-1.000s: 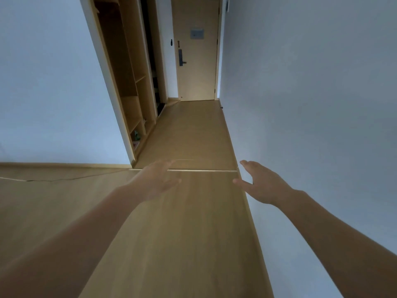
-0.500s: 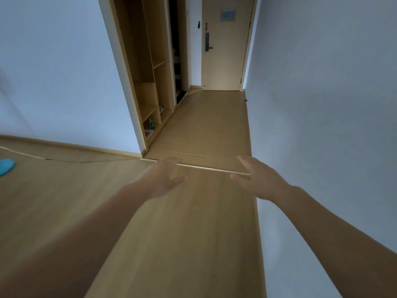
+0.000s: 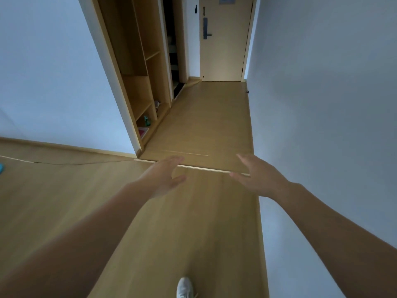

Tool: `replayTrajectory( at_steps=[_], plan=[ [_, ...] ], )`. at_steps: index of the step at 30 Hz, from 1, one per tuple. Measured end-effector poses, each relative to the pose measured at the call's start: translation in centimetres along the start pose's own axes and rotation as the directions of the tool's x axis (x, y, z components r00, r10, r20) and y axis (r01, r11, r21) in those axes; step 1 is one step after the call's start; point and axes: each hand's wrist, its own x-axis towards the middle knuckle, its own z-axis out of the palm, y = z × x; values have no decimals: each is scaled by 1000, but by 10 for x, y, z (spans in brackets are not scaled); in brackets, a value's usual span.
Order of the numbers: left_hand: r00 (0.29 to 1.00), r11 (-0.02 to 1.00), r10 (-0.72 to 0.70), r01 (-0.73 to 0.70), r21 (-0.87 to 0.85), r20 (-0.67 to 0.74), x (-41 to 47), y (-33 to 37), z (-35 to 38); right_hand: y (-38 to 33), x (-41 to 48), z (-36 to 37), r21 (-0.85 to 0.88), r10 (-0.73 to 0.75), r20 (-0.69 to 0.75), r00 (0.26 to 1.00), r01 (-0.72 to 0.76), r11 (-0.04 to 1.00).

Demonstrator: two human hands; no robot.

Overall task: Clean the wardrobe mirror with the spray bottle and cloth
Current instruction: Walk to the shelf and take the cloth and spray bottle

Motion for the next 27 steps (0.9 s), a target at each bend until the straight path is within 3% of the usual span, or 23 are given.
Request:
replayTrajectory(
  at_steps=[14,27],
  plan=[
    [997,1000,-2,0,18,80,216,-78,-27,12,199,-30,-6,96,-16,995,-96,995],
    [992,999,-29,31,-14,122,378,-65,-6,106,365,-55,-14,46,32,998,-45,999]
  ],
)
